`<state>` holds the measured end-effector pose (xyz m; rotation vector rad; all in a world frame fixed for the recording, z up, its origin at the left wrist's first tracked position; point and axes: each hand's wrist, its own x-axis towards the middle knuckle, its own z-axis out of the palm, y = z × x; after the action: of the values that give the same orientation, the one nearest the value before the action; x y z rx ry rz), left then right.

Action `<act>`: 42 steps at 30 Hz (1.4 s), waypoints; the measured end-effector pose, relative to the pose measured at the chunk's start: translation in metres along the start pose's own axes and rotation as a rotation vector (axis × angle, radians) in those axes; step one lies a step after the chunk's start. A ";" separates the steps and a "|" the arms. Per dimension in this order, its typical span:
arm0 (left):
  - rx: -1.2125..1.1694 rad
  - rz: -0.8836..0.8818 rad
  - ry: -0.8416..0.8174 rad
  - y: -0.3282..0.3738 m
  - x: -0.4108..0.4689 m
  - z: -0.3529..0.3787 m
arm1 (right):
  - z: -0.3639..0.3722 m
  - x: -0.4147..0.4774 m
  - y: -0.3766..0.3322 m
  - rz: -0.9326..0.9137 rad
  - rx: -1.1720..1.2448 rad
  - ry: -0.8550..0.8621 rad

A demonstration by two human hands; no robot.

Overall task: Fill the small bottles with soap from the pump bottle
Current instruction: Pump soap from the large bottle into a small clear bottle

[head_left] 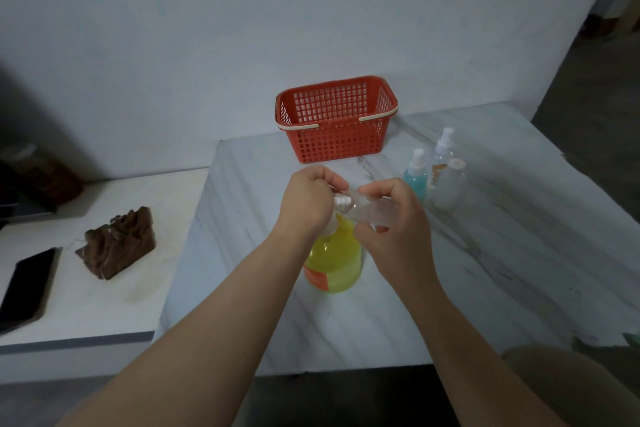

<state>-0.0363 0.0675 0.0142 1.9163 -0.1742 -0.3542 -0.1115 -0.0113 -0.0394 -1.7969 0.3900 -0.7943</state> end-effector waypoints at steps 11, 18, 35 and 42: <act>-0.041 -0.038 -0.084 0.016 -0.003 -0.011 | 0.000 0.001 -0.002 -0.068 -0.008 0.026; 0.026 -0.046 -0.059 0.013 0.000 -0.006 | -0.002 0.002 0.000 -0.068 -0.032 0.022; 0.041 -0.004 -0.026 -0.001 0.001 -0.002 | -0.001 -0.003 0.000 0.011 0.013 -0.008; 0.070 -0.010 -0.029 0.007 0.000 -0.002 | -0.001 -0.001 0.000 -0.019 0.013 0.016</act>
<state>-0.0349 0.0666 0.0210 1.9820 -0.1983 -0.3879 -0.1128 -0.0117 -0.0398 -1.7860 0.3779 -0.8232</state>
